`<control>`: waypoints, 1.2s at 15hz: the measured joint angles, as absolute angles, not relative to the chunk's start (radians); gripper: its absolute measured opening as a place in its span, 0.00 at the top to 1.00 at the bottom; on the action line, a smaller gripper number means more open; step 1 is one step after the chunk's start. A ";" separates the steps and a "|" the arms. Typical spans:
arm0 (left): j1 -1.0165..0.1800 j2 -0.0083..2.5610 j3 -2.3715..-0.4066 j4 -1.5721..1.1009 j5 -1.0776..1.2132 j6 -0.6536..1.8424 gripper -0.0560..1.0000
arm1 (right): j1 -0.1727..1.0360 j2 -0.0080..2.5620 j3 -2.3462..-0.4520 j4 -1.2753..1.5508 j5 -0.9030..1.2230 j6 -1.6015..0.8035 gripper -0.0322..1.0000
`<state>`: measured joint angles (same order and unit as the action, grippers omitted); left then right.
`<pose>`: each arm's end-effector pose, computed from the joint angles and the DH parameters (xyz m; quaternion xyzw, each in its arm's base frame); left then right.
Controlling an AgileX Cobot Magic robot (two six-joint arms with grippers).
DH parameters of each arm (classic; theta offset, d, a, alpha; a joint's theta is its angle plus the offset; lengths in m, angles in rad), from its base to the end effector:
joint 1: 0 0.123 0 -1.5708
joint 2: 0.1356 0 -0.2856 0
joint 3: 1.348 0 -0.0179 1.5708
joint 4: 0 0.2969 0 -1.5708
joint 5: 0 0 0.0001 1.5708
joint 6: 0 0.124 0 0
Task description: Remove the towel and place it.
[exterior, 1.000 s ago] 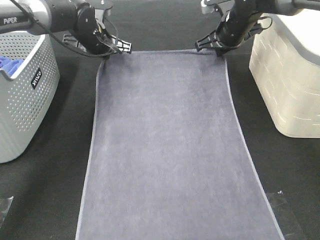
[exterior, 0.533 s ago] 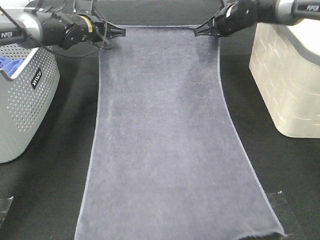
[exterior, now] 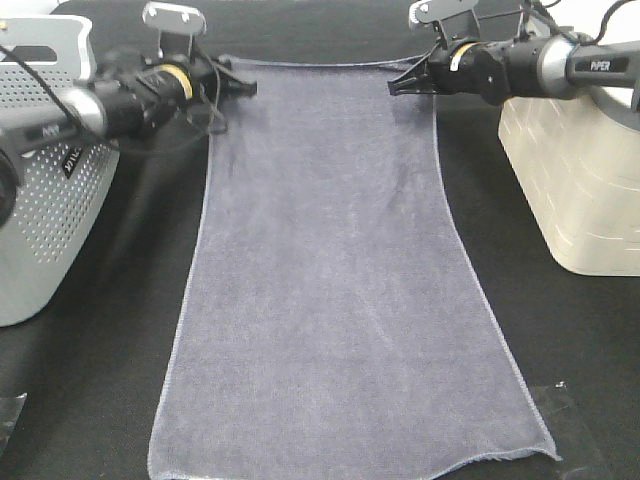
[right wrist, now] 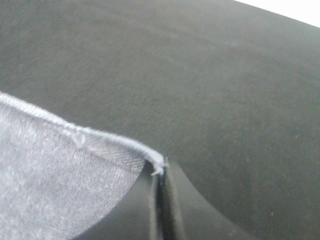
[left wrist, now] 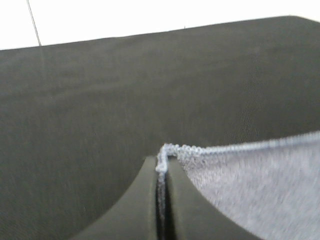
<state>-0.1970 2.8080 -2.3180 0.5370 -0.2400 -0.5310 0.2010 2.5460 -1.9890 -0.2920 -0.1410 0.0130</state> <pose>0.6648 -0.1480 0.0553 0.1118 0.7642 -0.1112 0.6255 0.6317 0.1338 0.0906 -0.2040 0.7890 -0.0053 0.5795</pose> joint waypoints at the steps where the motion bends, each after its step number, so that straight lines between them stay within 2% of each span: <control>1: -0.197 2.816 -2.319 0.538 -0.224 -0.529 0.94 | 0.194 2.560 -1.989 -0.292 -0.161 0.013 0.96; 2: -0.197 2.816 -2.326 0.535 -0.224 -0.529 0.94 | 0.194 2.574 -1.989 -0.292 -0.180 0.013 0.92; 4: -0.197 2.816 -2.327 0.531 -0.169 -0.529 0.93 | 0.192 2.592 -1.989 -0.292 -0.200 0.013 0.78; 6: -0.197 2.816 -2.327 0.529 -0.149 -0.529 0.85 | 0.191 2.596 -1.989 -0.292 -0.200 0.013 0.61; 8: -0.197 2.812 -2.327 0.529 -0.147 -0.529 0.65 | 0.187 2.596 -1.989 -0.292 -0.200 0.013 0.45; 9: -0.197 2.811 -2.327 0.526 -0.148 -0.529 0.48 | 0.186 2.596 -1.989 -0.292 -0.200 0.013 0.34; 10: -0.197 2.809 -2.327 0.525 -0.148 -0.529 0.39 | 0.185 2.596 -1.989 -0.292 -0.201 0.013 0.28; 11: -0.197 2.809 -2.327 0.524 -0.150 -0.529 0.35 | 0.184 2.596 -1.989 -0.291 -0.201 0.013 0.24; 14: -0.195 2.802 -2.327 0.522 -0.153 -0.529 0.33 | 0.184 2.596 -1.989 -0.263 -0.198 0.013 0.19; 18: -0.195 2.775 -2.327 0.521 -0.155 -0.529 0.33 | 0.184 2.557 -1.990 -0.223 -0.199 0.007 0.21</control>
